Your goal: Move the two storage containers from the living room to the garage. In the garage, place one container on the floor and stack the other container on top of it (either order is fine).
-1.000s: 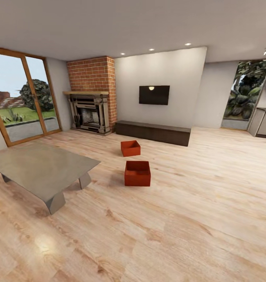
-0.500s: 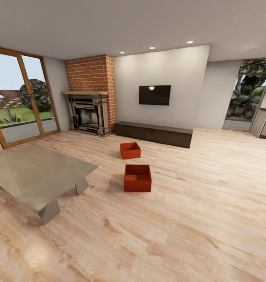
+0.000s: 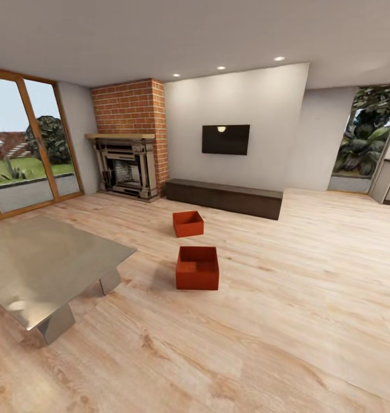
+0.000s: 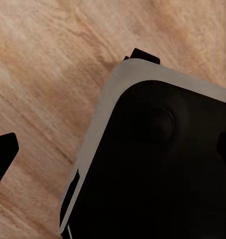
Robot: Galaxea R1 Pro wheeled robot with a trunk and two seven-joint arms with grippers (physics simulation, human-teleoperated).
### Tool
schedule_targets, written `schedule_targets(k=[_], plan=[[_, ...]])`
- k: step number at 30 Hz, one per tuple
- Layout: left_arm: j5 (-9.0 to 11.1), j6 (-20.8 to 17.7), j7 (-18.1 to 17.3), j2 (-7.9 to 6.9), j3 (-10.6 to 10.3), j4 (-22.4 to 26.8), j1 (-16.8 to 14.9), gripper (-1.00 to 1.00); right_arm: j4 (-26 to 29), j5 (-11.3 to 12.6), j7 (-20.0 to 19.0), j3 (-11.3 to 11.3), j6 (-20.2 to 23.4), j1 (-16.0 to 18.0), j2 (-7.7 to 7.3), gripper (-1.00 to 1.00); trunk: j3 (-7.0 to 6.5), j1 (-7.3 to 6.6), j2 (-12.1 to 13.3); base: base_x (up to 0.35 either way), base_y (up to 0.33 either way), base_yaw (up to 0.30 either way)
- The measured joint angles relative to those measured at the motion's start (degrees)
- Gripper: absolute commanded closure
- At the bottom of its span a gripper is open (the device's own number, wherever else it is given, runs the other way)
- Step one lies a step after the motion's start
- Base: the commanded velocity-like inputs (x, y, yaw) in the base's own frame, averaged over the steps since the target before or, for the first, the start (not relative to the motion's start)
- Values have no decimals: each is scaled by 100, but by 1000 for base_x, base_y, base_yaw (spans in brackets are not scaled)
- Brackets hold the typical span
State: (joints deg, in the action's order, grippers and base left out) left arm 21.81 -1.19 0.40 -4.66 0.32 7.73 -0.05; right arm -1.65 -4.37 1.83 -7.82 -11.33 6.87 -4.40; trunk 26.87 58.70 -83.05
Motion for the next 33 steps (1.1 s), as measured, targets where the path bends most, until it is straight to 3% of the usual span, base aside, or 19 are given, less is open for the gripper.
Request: schedule_targets(k=[33], plan=[[1,0,0,0,2,-5,-1,-100,-1,7,0,-3,-2,0,0,-100,0,0,0,319,-18,0]])
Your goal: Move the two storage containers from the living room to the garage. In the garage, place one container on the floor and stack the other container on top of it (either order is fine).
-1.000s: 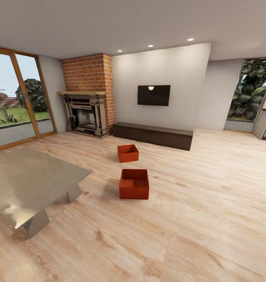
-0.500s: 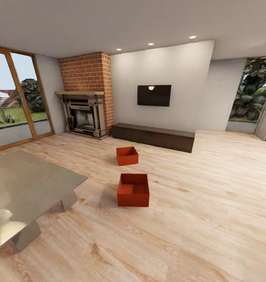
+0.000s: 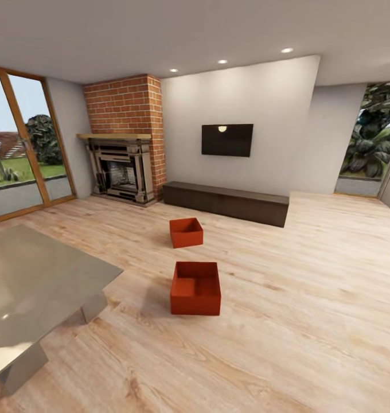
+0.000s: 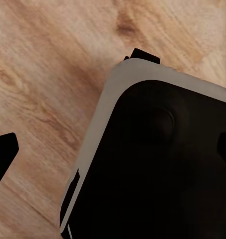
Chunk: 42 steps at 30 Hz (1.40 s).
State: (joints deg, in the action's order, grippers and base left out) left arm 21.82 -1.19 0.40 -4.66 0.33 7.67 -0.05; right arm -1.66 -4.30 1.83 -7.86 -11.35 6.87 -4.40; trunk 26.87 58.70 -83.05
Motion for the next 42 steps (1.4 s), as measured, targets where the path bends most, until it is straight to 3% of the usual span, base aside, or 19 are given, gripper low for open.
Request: schedule_targets(k=[42], plan=[[1,21,0,0,0,5,-2,-100,0,1,0,4,-6,0,-9,-100,0,0,0,321,0,0]])
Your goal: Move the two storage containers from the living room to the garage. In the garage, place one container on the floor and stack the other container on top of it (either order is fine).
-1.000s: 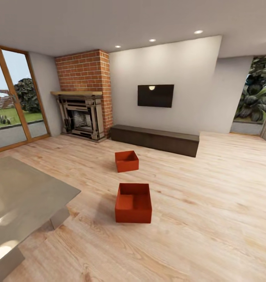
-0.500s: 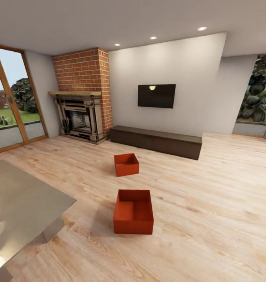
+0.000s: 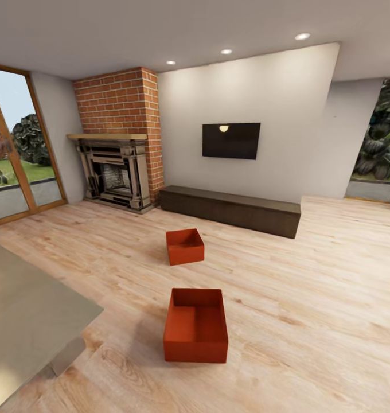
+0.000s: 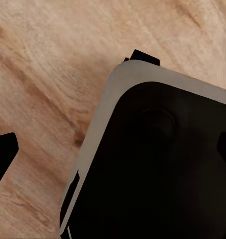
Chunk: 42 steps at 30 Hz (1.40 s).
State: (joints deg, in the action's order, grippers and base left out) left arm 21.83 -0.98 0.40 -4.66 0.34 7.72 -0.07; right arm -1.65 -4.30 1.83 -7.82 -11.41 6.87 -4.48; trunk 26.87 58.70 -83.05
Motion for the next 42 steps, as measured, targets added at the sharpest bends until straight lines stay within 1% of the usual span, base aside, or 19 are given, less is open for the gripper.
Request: schedule_targets(k=[42], plan=[[-8,51,0,8,0,-4,0,-100,-1,0,0,0,-8,0,-6,-100,0,0,0,321,0,0]])
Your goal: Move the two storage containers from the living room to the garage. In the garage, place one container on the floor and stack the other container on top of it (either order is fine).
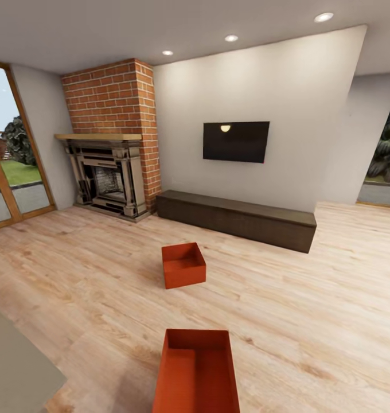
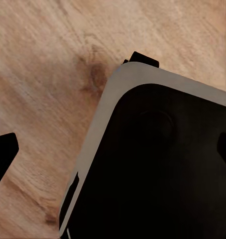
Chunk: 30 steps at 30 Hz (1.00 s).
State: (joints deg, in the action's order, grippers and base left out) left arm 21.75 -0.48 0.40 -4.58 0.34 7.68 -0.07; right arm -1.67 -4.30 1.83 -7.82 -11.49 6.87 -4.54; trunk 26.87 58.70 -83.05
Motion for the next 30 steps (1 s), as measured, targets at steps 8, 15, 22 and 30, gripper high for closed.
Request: schedule_targets(k=[8,15,22,30], plan=[[0,7,0,-1,0,3,1,-100,0,0,0,0,0,0,-3,-100,0,0,0,297,0,0],[0,8,0,1,0,8,1,-100,0,0,0,0,5,0,0,-100,0,2,0,198,0,0],[0,8,0,1,0,9,0,-100,2,0,0,-2,3,0,-2,-100,0,3,0,14,0,0],[1,30,0,9,0,9,2,-100,0,77,0,44,51,0,37,-100,0,3,0,0,0,0]])
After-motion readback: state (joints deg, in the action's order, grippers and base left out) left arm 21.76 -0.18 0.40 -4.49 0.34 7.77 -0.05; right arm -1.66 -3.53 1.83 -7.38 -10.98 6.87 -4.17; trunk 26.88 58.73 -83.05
